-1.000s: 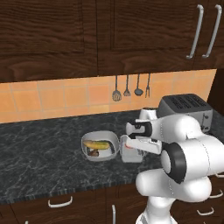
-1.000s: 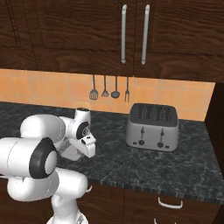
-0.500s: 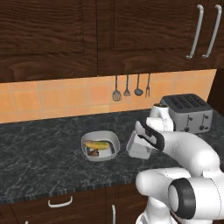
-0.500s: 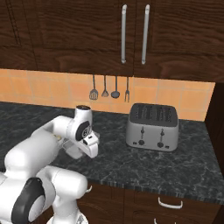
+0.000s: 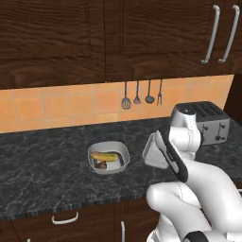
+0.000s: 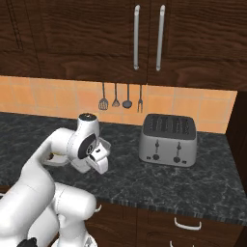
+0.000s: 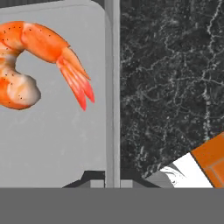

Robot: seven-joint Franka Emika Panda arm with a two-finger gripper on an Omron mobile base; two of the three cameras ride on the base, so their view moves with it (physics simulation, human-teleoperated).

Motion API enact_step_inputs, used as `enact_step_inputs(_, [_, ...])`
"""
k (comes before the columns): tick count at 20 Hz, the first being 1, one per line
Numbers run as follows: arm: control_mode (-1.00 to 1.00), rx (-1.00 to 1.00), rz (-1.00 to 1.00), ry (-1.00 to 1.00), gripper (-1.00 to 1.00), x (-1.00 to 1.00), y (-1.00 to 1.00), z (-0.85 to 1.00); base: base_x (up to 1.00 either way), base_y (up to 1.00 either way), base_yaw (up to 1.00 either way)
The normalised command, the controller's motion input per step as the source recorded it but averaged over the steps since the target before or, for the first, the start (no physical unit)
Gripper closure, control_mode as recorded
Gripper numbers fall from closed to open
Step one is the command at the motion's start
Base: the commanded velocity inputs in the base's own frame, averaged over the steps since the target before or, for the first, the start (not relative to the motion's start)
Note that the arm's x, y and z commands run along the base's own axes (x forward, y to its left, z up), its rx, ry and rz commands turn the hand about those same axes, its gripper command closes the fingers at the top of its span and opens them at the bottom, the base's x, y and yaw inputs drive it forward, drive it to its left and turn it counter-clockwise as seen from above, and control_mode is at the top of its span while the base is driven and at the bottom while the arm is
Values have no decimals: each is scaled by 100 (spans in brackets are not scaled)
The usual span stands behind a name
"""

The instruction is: Take the meat container that has the shrimp and place it on the second highest rack of the freezer. Then take the vegetable container that has the cucumber and mushroom and place it on the highest rack of the freezer.

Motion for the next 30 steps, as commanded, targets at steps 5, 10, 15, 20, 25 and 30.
enact_step_inputs(5, [-100,0,0,0,100,-23,4,70,0,0,0])
enact_step_inputs(10, [-100,0,1,0,100,-34,14,56,0,0,0])
enact_step_inputs(15, [-100,0,5,0,100,-33,12,41,0,0,0])
enact_step_inputs(20, [-100,0,10,0,100,-22,17,31,0,0,0])
enact_step_inputs(25, [-100,-3,10,0,100,-18,27,28,0,0,0])
enact_step_inputs(30, [-100,-1,10,-1,100,0,8,29,0,0,0])
